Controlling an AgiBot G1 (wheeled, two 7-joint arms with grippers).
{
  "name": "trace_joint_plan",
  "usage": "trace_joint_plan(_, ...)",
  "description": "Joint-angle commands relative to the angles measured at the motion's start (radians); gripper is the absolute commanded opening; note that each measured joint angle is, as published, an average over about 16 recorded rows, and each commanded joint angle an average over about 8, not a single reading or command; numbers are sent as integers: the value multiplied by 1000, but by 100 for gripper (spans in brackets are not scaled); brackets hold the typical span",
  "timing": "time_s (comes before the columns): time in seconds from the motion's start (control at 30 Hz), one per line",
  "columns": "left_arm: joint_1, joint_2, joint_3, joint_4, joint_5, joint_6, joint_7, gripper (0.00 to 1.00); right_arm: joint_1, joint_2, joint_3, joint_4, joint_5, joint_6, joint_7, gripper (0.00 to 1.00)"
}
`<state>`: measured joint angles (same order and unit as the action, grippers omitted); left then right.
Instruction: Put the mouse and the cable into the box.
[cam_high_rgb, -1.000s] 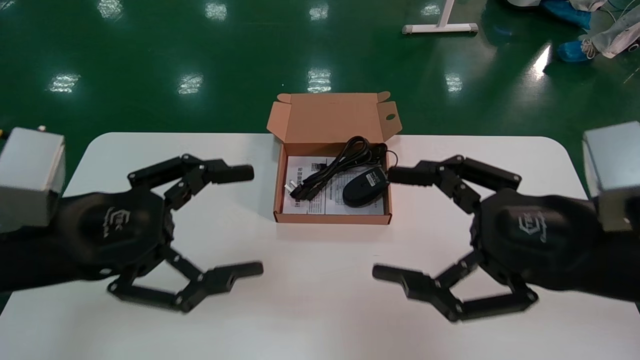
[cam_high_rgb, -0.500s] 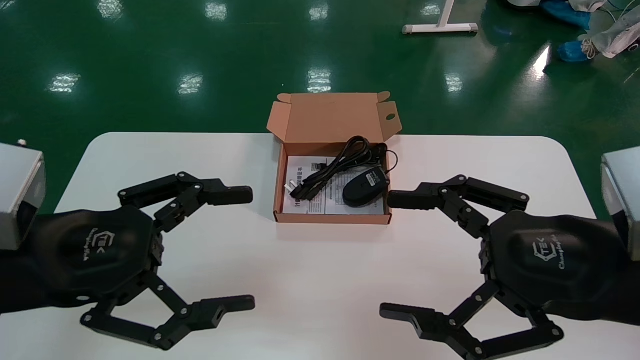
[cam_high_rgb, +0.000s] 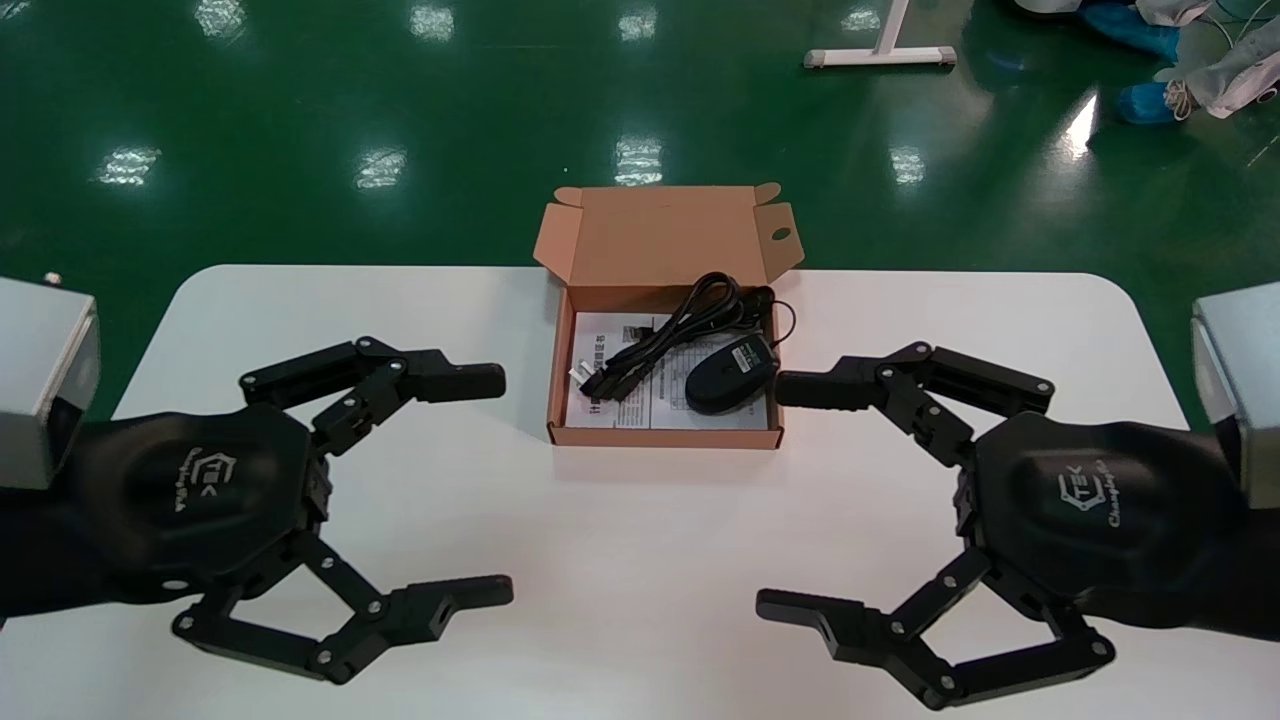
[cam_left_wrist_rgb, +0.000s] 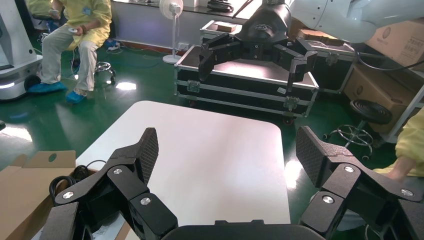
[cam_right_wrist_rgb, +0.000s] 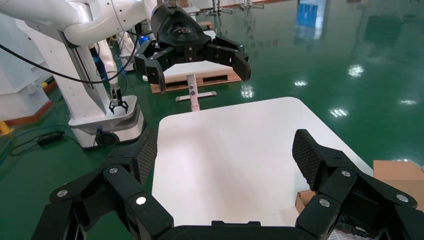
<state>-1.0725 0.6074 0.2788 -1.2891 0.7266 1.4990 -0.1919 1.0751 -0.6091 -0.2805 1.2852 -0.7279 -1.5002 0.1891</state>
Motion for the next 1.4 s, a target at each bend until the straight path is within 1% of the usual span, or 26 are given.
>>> trace_joint_plan(0.03,0,1,0,1,1,-1,1,100,0,-1,0,0,-1,2,0,100)
trace_joint_plan(1.4,-2,4,1,5,4,-4,4,100,-1,-3,1,-2,-4,7,-2,100)
